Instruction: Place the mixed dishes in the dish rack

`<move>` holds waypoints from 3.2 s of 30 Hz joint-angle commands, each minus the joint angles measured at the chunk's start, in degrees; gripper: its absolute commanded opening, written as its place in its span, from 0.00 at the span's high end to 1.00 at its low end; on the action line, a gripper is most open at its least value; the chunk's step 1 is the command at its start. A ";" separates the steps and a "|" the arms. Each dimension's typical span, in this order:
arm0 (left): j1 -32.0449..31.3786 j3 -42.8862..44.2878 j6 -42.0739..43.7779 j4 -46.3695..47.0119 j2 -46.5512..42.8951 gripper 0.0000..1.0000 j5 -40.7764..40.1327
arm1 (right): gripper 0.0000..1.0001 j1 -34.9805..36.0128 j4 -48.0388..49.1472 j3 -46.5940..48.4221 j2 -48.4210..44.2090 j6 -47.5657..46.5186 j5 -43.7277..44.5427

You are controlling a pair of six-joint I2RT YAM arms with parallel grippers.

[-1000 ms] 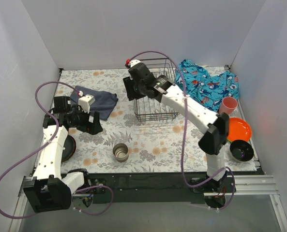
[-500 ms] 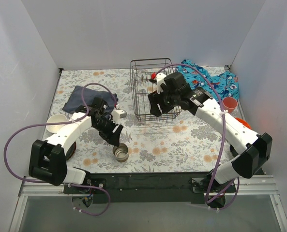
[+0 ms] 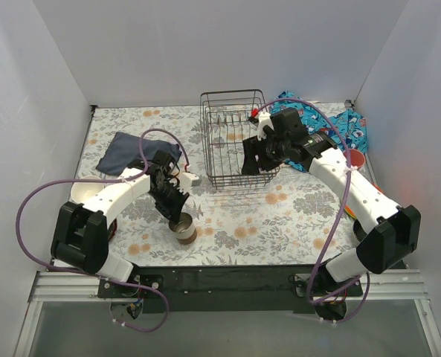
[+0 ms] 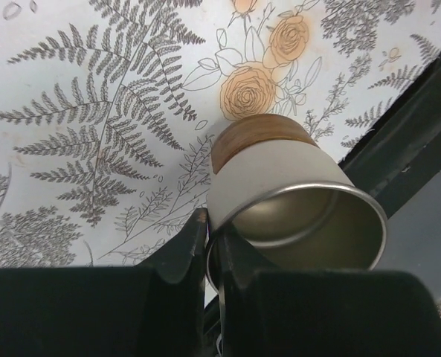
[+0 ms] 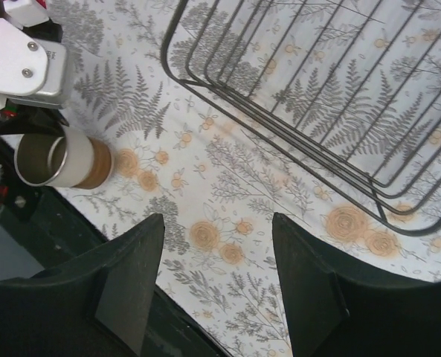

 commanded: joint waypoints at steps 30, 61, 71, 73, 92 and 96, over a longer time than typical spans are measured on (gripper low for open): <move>-29.61 -22.93 50.19 95.84 -26.05 1.00 -53.56 | 0.04 -8.02 25.05 13.23 23.68 48.44 -50.91; -35.77 -24.25 50.74 103.44 -18.04 1.00 -53.82 | 0.10 -4.41 26.37 19.56 28.60 47.38 -51.44; -35.77 -24.69 51.88 105.81 -16.90 1.00 -52.24 | 0.15 -3.97 23.64 20.26 29.04 44.48 -51.96; -35.77 -24.69 51.79 105.99 -16.81 1.00 -52.33 | 0.18 -3.97 23.37 20.35 29.13 44.39 -52.23; -35.77 -16.51 33.87 73.39 -27.61 0.14 -40.14 | 0.99 -11.70 21.44 37.29 38.16 31.22 -45.30; -35.77 -16.44 29.13 66.29 -32.54 0.10 -42.37 | 0.99 -13.46 20.56 45.47 42.92 26.03 -38.09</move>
